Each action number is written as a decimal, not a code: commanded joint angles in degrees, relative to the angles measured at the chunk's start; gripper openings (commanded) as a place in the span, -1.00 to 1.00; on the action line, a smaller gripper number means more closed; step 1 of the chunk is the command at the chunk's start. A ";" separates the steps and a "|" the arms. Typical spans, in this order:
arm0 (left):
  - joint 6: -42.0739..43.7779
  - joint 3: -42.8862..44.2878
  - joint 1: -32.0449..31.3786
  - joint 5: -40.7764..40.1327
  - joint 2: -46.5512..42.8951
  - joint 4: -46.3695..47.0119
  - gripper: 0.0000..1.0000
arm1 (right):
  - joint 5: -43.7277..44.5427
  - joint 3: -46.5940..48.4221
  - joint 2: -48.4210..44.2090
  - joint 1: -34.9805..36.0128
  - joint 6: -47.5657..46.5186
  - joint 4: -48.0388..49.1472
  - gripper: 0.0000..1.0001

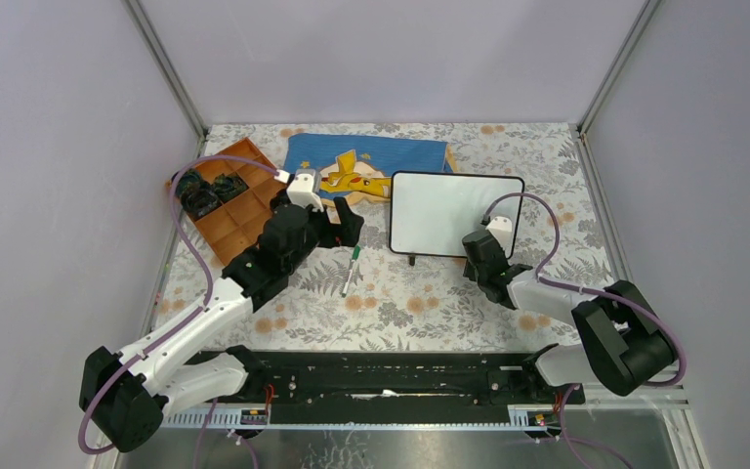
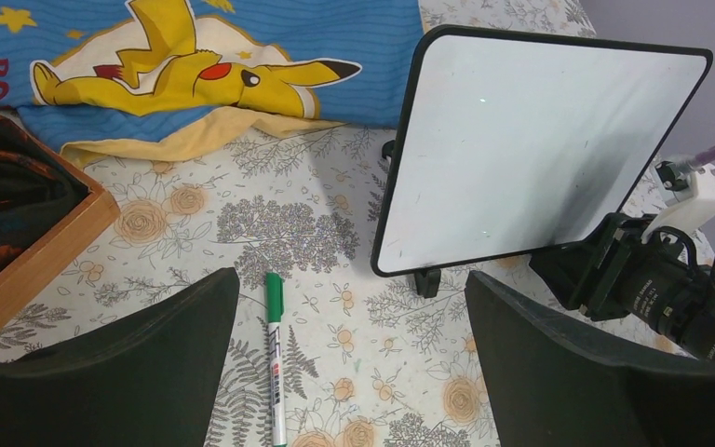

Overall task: Write a sentence on the whiteboard
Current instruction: Move the whiteboard to the center of the board.

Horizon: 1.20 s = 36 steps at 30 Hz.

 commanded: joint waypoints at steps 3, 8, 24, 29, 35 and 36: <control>0.65 0.46 -0.59 0.71 -0.80 2.16 0.97 | 0.62 1.40 -0.24 -0.48 -1.35 1.93 -0.43; 0.58 0.48 -0.60 0.91 -0.95 2.16 0.97 | -0.90 0.08 -2.12 -0.45 -1.23 1.35 -0.63; 0.45 0.40 -1.04 1.44 -2.08 2.18 0.97 | -2.26 1.23 -4.14 4.03 0.02 -3.78 -1.00; 0.48 0.30 -1.20 1.49 -2.60 2.22 0.97 | -1.15 2.06 -4.68 9.20 1.03 -6.91 -1.00; 0.49 0.30 -1.45 1.45 -2.80 2.21 0.97 | -2.08 1.32 -5.75 13.75 3.23 -10.31 -1.00; 0.56 0.29 -1.48 1.46 -2.84 2.24 0.97 | -2.68 1.05 -6.09 14.35 3.31 -10.60 -1.00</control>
